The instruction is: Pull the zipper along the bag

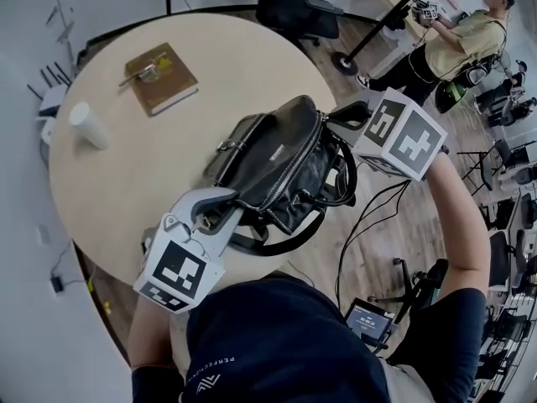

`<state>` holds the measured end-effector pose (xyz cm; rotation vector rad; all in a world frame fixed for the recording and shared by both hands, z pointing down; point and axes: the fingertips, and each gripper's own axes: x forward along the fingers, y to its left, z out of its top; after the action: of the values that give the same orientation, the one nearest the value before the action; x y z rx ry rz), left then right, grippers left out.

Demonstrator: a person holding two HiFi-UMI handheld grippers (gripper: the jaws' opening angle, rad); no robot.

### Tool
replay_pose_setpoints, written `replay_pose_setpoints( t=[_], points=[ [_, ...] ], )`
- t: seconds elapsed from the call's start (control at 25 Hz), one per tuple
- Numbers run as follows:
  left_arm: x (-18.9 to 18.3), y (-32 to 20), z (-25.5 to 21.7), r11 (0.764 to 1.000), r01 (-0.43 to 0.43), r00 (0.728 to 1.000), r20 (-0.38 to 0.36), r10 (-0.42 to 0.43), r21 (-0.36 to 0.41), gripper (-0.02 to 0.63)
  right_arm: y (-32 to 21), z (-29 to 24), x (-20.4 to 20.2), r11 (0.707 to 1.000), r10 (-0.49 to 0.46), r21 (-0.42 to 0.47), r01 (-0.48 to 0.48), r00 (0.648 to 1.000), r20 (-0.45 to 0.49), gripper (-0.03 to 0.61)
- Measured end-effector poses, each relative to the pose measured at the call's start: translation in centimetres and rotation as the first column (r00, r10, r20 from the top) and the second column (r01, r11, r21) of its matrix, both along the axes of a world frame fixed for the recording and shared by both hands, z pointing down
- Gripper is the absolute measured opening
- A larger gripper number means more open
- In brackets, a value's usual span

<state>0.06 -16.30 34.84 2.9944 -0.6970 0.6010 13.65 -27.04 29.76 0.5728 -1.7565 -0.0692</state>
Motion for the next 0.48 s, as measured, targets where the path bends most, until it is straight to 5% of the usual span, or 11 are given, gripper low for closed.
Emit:
replay_pose_setpoints(
  t=[0.48],
  points=[
    [-0.22, -0.04, -0.18, 0.999, 0.032, 0.994, 0.104, -0.036, 0.042, 0.072, 0.15, -0.51, -0.2, 0.989, -0.006, 0.149, -0.006, 0.996, 0.084, 0.021]
  ],
)
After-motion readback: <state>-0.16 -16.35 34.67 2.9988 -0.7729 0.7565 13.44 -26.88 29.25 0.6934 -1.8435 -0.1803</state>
